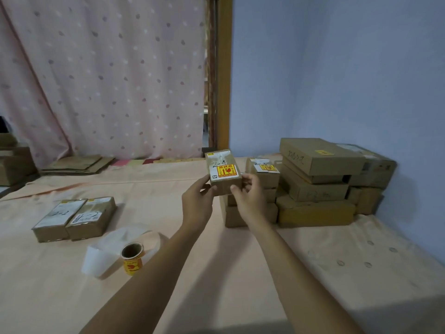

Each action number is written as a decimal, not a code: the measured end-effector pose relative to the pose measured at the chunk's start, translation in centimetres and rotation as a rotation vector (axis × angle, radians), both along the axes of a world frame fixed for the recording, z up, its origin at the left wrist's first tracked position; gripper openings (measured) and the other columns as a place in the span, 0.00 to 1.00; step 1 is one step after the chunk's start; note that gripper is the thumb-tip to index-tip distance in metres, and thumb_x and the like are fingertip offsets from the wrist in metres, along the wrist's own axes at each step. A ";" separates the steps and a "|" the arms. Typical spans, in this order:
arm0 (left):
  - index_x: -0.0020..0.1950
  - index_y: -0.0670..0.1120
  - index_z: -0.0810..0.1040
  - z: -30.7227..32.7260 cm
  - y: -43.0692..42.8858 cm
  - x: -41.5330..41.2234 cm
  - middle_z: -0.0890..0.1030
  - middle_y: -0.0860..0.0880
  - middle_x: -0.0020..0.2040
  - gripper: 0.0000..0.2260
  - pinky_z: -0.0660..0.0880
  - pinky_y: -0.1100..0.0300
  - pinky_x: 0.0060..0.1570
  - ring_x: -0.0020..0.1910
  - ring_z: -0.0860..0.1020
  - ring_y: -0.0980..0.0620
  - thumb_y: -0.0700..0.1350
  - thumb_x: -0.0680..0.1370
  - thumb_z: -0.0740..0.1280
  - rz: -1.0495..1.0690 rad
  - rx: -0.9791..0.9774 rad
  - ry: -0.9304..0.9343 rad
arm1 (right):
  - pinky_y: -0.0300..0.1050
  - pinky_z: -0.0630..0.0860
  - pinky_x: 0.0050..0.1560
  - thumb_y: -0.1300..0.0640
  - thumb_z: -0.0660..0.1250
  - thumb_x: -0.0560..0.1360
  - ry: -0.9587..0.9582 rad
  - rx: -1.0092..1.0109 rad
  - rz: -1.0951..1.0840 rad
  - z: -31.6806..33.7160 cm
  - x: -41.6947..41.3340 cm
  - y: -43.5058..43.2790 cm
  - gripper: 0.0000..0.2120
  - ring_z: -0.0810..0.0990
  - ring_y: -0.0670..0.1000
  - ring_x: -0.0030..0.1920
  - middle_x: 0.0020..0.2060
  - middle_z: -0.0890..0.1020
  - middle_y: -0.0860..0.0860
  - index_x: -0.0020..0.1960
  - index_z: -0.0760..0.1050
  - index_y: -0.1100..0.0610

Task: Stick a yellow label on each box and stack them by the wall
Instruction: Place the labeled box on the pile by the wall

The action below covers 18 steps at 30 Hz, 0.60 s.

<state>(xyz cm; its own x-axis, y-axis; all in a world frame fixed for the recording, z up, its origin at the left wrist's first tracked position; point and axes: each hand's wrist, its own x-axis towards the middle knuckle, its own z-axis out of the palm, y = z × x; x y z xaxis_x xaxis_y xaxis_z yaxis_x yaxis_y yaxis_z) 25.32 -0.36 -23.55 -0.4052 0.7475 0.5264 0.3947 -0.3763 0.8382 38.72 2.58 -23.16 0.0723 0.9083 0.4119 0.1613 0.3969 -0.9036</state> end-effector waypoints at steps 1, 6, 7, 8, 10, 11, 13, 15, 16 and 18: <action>0.66 0.49 0.81 0.1 0.8 0.4 0.83 0.57 0.54 0.18 0.78 0.66 0.52 0.50 0.81 0.62 0.35 0.78 0.68 0.002 -0.004 -0.003 | 0.39 0.77 0.58 0.57 0.70 0.77 0.012 -0.011 -0.013 -0.2 0.2 0.4 0.17 0.78 0.40 0.55 0.53 0.78 0.39 0.62 0.70 0.47; 0.63 0.49 0.83 -1.2 4.3 1.7 0.85 0.54 0.54 0.17 0.78 0.62 0.53 0.52 0.82 0.56 0.35 0.78 0.66 0.005 -0.060 0.009 | 0.43 0.76 0.59 0.55 0.69 0.78 -0.126 -0.075 -0.080 -1.4 1.2 2.0 0.19 0.77 0.45 0.61 0.63 0.78 0.46 0.68 0.71 0.50; 0.63 0.49 0.83 -1.5 4.8 1.8 0.85 0.53 0.55 0.17 0.78 0.61 0.53 0.53 0.82 0.55 0.35 0.78 0.66 0.000 -0.070 0.006 | 0.44 0.76 0.61 0.54 0.69 0.79 -0.177 -0.071 -0.104 -1.5 1.4 2.2 0.21 0.76 0.46 0.63 0.66 0.75 0.46 0.71 0.70 0.50; 0.64 0.48 0.82 -1.9 5.1 2.0 0.85 0.53 0.55 0.17 0.78 0.62 0.52 0.53 0.82 0.54 0.35 0.79 0.66 -0.002 -0.082 0.002 | 0.46 0.76 0.62 0.54 0.68 0.79 -0.222 -0.065 -0.127 -1.7 1.6 2.2 0.23 0.75 0.47 0.64 0.68 0.72 0.46 0.73 0.70 0.51; 0.66 0.47 0.81 -2.2 5.5 2.3 0.84 0.52 0.58 0.16 0.75 0.69 0.48 0.51 0.81 0.55 0.35 0.80 0.66 0.005 -0.104 -0.014 | 0.47 0.76 0.64 0.53 0.67 0.80 -0.276 -0.061 -0.160 -1.8 1.8 2.4 0.24 0.75 0.48 0.65 0.70 0.68 0.46 0.75 0.68 0.52; 0.67 0.46 0.80 -2.2 5.6 2.5 0.84 0.52 0.58 0.16 0.73 0.73 0.46 0.51 0.80 0.56 0.36 0.80 0.66 0.006 -0.108 -0.023 | 0.47 0.76 0.64 0.53 0.67 0.80 -0.279 -0.069 -0.161 -1.9 1.9 2.5 0.25 0.75 0.48 0.65 0.69 0.68 0.46 0.75 0.68 0.52; 0.67 0.46 0.80 -2.3 6.1 2.7 0.83 0.53 0.59 0.16 0.72 0.75 0.43 0.51 0.80 0.55 0.36 0.81 0.65 -0.007 -0.107 -0.032 | 0.46 0.76 0.62 0.54 0.67 0.80 -0.250 -0.094 -0.139 -2.1 1.9 2.7 0.25 0.75 0.47 0.63 0.68 0.70 0.47 0.75 0.67 0.52; 0.68 0.47 0.79 -2.4 6.6 2.9 0.83 0.52 0.61 0.16 0.71 0.75 0.45 0.54 0.80 0.54 0.38 0.81 0.65 -0.019 -0.122 -0.019 | 0.44 0.75 0.61 0.55 0.68 0.79 -0.198 -0.099 -0.105 -2.3 1.9 2.8 0.27 0.74 0.46 0.64 0.69 0.72 0.47 0.76 0.66 0.52; 0.68 0.47 0.79 -2.4 7.0 3.0 0.83 0.51 0.61 0.16 0.71 0.73 0.46 0.55 0.80 0.54 0.39 0.82 0.64 -0.020 -0.133 -0.017 | 0.44 0.75 0.62 0.55 0.68 0.79 -0.184 -0.097 -0.096 -2.4 1.9 2.9 0.27 0.74 0.45 0.64 0.69 0.71 0.46 0.76 0.66 0.51; 0.69 0.48 0.79 -2.4 7.7 3.2 0.82 0.50 0.62 0.16 0.73 0.70 0.49 0.56 0.79 0.54 0.40 0.82 0.64 -0.022 -0.149 -0.038 | 0.42 0.74 0.60 0.55 0.67 0.79 -0.189 -0.087 -0.083 -2.6 1.9 2.9 0.27 0.74 0.44 0.64 0.70 0.71 0.45 0.76 0.66 0.50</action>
<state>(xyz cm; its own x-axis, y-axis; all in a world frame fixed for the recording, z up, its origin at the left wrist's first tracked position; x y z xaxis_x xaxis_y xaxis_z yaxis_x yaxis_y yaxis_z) 28.54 7.38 -25.91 -0.4058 0.8250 0.3933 0.3545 -0.2546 0.8997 40.59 5.52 -25.80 0.0779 0.9351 0.3456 0.3597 0.2970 -0.8846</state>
